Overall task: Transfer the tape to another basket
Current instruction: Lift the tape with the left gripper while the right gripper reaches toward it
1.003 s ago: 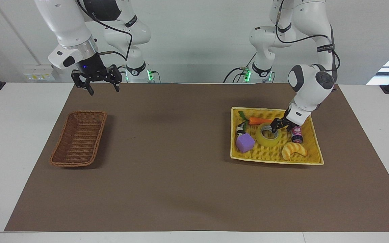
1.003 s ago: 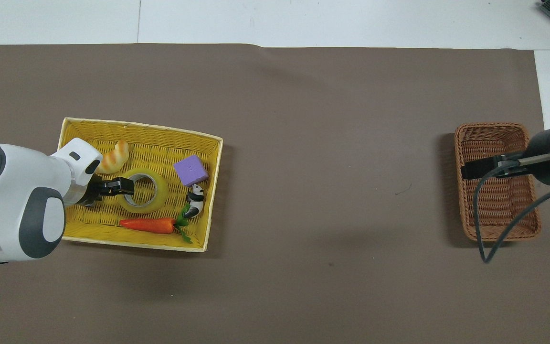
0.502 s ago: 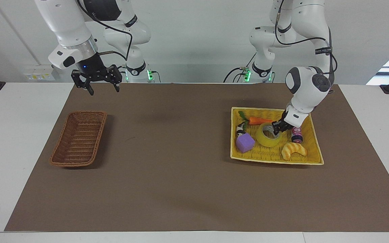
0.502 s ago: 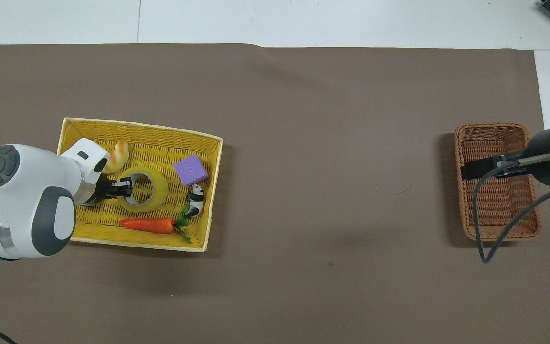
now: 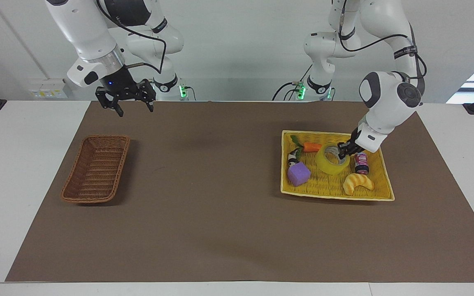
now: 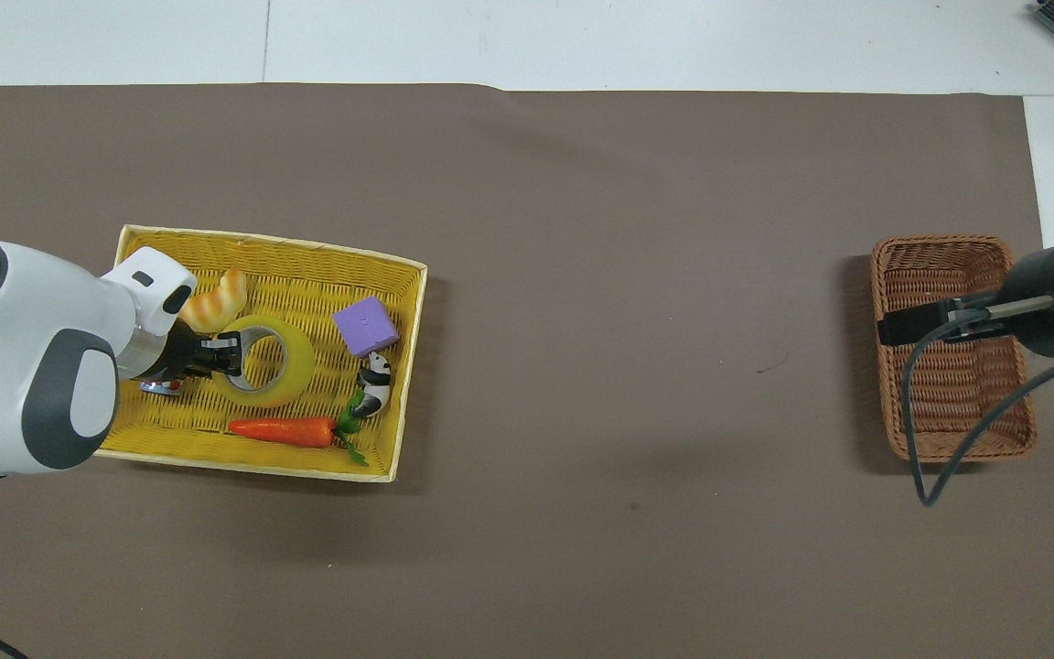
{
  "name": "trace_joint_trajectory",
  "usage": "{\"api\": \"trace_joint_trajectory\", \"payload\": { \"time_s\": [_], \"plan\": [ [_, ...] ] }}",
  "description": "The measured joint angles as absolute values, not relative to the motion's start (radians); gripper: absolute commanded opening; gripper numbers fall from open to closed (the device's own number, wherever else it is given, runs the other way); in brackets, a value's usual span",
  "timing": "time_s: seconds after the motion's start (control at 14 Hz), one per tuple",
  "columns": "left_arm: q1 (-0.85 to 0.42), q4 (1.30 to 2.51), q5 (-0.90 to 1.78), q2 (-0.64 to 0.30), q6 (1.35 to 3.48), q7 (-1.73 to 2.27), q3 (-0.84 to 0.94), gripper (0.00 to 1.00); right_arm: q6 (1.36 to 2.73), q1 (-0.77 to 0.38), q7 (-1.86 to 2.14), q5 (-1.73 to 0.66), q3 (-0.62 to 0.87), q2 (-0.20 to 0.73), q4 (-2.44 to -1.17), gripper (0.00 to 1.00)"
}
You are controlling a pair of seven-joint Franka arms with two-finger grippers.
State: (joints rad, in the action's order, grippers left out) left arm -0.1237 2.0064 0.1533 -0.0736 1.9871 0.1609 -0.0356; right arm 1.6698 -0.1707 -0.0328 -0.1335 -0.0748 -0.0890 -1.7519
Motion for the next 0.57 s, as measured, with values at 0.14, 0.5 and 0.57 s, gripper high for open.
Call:
{"api": "trace_joint_trajectory", "payload": {
  "time_s": [0.14,0.5,0.57],
  "plan": [
    [-0.115,1.937,0.138,-0.071,1.906,0.161,-0.040,0.00,1.670,-0.225,-0.119,-0.162,-0.072,-0.089,-1.763,1.00],
    [-0.112,1.783,0.120,-0.059,1.741,0.189,-0.033,0.00,1.704,-0.291,-0.214,-0.204,-0.069,-0.089,-1.801,1.00],
    [-0.117,1.776,0.120,-0.058,1.734,0.210,-0.025,0.00,1.714,-0.291,-0.220,-0.217,-0.070,-0.089,-1.806,1.00]
  ]
}}
